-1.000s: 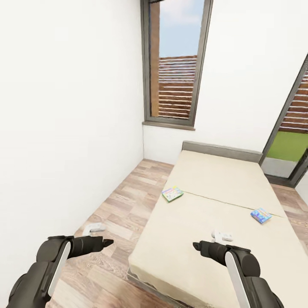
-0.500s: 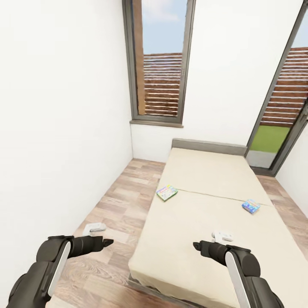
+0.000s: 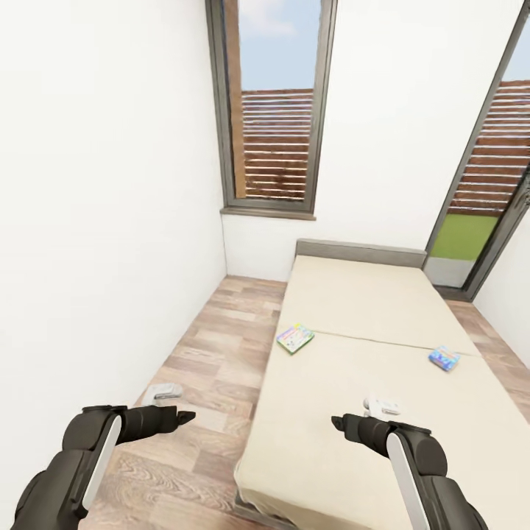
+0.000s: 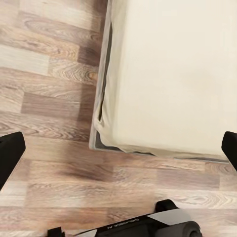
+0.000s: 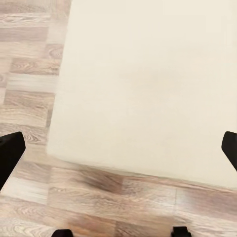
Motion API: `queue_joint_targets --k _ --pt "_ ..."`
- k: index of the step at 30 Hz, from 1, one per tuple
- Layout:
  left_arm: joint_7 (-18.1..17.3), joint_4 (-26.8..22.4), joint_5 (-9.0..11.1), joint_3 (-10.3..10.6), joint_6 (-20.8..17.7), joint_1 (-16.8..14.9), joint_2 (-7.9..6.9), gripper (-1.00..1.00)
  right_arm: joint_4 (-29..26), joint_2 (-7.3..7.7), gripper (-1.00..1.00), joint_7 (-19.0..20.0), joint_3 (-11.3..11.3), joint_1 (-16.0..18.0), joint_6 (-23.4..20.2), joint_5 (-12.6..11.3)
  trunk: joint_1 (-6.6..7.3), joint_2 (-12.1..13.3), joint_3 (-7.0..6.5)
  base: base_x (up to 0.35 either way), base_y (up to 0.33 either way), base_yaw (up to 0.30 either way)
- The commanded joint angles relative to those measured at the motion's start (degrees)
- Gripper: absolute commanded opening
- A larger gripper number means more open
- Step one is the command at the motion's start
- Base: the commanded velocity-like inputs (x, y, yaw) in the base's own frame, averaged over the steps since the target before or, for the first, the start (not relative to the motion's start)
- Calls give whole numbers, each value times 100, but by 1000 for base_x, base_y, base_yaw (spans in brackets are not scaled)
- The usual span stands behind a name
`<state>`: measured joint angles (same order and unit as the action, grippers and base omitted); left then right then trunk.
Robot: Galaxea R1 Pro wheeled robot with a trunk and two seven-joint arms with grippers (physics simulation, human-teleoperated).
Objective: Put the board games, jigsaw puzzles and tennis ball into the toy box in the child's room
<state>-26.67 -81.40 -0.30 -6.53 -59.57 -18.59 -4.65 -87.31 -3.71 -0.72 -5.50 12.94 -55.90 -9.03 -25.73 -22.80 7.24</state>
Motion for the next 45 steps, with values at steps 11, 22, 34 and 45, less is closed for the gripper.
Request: queue_joint_targets --k 11,22,34,45 --pt "-18 -8 -5 -6 -29 -5 -1 100 -6 -7 100 -8 -13 7 -26 -31 -6 -12 13 167 243 -259" --pt "-22 -13 -5 -6 -29 -5 -1 100 43 -7 100 1 -13 7 -26 -37 -6 -12 13 45 52 -280" --pt "-22 -12 -5 -6 -29 -4 -1 100 47 -6 100 1 -13 7 -26 -37 -6 -12 13 2 66 -281" --pt "-22 -13 -5 -6 -29 -4 -17 100 47 -7 100 10 -13 7 -26 -37 -6 -12 -26 0 68 -269"
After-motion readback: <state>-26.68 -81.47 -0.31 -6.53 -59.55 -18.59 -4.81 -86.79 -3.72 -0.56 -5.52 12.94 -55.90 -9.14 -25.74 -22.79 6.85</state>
